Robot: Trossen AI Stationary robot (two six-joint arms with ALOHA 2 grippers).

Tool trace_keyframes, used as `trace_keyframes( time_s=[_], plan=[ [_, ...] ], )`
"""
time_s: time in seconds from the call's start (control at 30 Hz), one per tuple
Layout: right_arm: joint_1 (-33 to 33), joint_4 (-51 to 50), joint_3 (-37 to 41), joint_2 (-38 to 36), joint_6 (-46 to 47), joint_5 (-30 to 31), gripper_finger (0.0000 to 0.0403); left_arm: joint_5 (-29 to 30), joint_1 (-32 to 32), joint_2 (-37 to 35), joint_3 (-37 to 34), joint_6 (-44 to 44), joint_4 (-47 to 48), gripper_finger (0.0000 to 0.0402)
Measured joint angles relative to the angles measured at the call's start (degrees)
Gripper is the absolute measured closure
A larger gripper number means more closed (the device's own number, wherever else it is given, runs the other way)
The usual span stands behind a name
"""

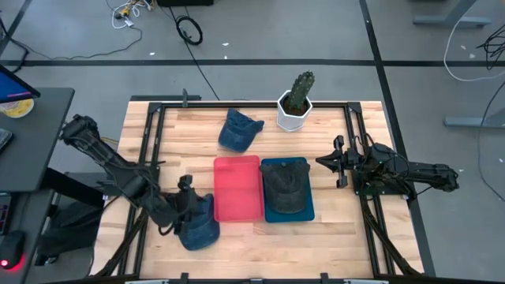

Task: Pick & Place hat
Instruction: Put the bottom blue cap into the pink bin

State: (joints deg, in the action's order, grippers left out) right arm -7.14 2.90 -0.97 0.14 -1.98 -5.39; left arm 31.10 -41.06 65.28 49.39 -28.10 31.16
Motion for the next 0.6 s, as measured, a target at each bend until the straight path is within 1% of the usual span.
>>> trace_keyframes(
  time_s=[0.1, 0.17, 0.23, 0.3, 0.4, 0.6],
  plan=[
    [0.0, 0.0, 0.0, 0.0, 0.0, 0.0, 0.0383, -1.1, -1.28, 2.11, 0.0, -4.54, 0.91, 0.0225],
    [0.0, 0.02, 0.0, 0.0, 0.0, 0.0, 0.0383, -2.07, -1.71, 3.41, 0.0, -10.29, 2.11, 0.0225],
    [0.0, 0.01, 0.0, 0.0, 0.0, 0.0, 0.0383, -4.81, -1.73, 4.66, 0.0, -15.47, 2.91, 0.0225],
    [0.0, 0.02, 0.0, 0.0, 0.0, 0.0, 0.0383, -6.57, -1.73, 6.12, 0.0, -17.97, 4.01, 0.0225],
    [0.0, 0.02, 0.0, 0.0, 0.0, 0.0, 0.0383, -7.21, -1.73, 8.73, 0.0, -21.25, 4.34, 0.0225],
    [0.0, 0.02, 0.0, 0.0, -0.02, 0.0, 0.0383, -11.48, -1.51, 14.3, 0.0, -25.37, 5.49, 0.0225]
  ],
)
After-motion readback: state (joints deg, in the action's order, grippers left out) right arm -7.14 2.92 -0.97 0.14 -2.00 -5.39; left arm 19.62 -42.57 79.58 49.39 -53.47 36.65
